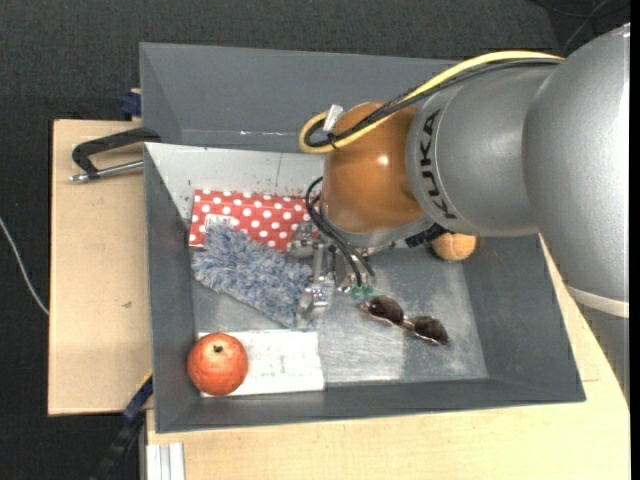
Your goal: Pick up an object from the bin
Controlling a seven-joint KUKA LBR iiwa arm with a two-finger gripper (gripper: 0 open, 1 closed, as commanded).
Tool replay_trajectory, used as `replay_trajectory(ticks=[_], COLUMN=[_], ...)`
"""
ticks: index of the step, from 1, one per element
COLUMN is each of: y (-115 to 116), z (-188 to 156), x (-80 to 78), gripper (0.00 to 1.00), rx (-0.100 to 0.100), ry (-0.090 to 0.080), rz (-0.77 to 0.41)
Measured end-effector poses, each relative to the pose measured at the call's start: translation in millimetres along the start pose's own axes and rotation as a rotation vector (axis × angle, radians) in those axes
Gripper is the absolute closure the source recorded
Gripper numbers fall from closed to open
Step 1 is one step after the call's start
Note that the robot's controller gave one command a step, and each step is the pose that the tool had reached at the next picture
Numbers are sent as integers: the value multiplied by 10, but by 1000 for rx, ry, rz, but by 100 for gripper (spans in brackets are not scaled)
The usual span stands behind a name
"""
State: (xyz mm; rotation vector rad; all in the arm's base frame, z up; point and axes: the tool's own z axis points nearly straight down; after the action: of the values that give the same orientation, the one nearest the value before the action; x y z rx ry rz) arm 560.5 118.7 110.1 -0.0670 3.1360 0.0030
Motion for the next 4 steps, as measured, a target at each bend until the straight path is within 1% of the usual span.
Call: replay_trajectory(ticks=[1, 2, 3, 4], y=[67, 598, 568, 527], z=[-50, -4, 324, 348], x=[63, -50, -25, -99], gripper=[0, 0, 0, 100], rx=[0, -2, 0, -8], ry=[5, -2, -2, -10], rz=[8, 65, 48, 130])
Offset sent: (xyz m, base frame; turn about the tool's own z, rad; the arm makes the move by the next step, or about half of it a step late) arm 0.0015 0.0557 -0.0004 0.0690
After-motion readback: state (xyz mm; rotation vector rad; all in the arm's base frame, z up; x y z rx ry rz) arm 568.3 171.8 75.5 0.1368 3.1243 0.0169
